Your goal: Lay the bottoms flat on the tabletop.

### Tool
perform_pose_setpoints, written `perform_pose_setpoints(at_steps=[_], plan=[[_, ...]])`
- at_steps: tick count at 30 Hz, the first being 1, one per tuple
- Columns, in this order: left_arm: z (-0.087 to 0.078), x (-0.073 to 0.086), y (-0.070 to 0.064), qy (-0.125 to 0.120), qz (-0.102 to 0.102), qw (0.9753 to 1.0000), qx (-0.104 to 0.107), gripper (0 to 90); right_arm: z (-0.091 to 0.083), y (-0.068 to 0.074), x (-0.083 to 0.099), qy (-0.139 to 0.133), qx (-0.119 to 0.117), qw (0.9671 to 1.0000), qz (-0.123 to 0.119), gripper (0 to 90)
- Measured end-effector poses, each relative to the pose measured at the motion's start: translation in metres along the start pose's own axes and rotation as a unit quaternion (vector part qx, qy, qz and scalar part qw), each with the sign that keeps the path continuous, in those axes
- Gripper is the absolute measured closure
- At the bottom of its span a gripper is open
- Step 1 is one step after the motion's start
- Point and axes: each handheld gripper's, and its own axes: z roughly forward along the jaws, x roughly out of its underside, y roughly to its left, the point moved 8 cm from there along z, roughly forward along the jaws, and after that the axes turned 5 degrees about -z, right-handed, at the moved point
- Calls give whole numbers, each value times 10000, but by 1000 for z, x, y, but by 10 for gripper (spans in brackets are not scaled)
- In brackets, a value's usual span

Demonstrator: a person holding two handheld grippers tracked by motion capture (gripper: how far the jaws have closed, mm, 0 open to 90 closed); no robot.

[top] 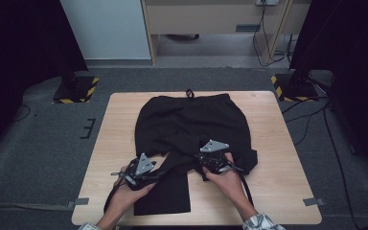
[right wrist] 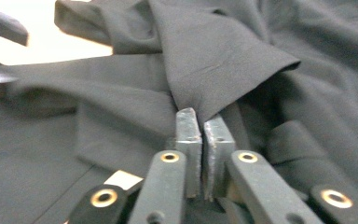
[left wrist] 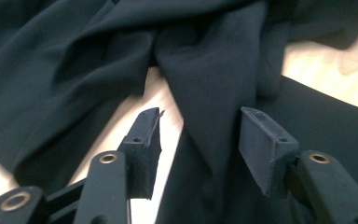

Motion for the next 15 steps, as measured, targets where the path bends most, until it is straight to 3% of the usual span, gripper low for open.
perform_pose_setpoints(at_steps=[5,7,10,12,15], plan=[[17,1,0,275,138,9992,273,676,-12,19,7,-40,-333,9994,5,891],[17,8,-1,502,159,9980,342,780,-16,24,8,-47,-398,9992,-11,882],[9,20,-5,736,177,9964,379,862,-18,25,10,-39,-416,9991,-55,827],[0,27,-7,798,148,9959,400,876,-17,24,12,-33,-345,9993,-161,734],[-13,37,-9,863,97,9954,413,882,-15,19,12,-102,-230,9996,-87,558]])
